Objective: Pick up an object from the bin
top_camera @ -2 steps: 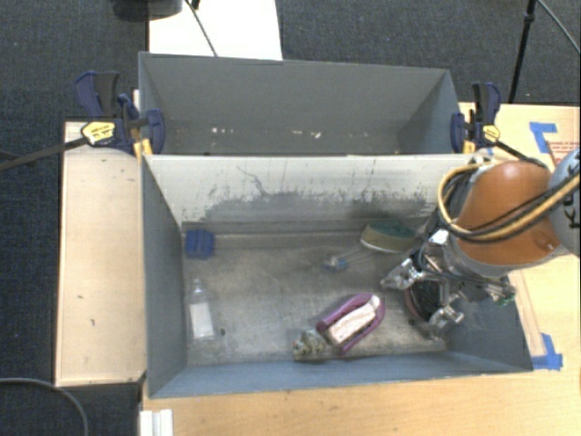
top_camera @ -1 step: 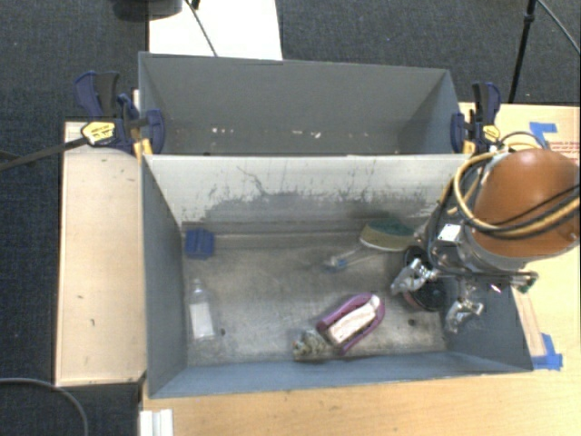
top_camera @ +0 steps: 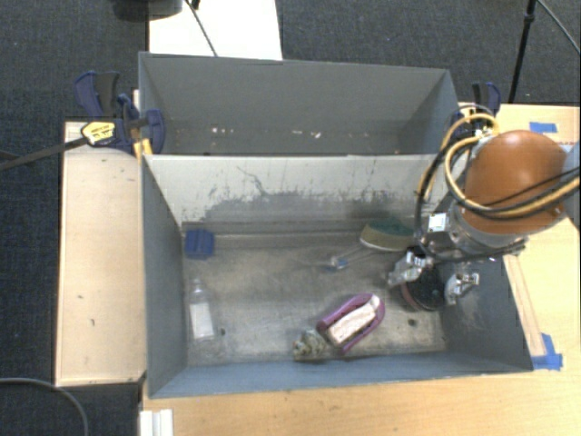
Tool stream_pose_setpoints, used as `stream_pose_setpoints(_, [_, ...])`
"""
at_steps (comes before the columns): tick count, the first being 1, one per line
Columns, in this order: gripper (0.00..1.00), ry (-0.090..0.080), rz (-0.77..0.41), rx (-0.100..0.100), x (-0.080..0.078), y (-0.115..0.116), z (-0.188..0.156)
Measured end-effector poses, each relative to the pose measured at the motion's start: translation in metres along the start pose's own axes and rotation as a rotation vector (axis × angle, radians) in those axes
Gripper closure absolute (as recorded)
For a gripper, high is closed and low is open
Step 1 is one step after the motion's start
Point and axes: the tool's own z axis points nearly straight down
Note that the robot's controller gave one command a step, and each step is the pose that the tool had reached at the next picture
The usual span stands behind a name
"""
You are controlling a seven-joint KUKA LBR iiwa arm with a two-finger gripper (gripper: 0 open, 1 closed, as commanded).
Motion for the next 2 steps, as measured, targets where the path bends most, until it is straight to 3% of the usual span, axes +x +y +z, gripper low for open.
stream_pose_setpoints(1, [1.00, 0.003, 0.007, 0.001, 0.002, -0.001, -0.001])
stream_pose_setpoints(2, [1.00, 0.003, 0.003, 0.010, 0.012, -0.001, -0.118])
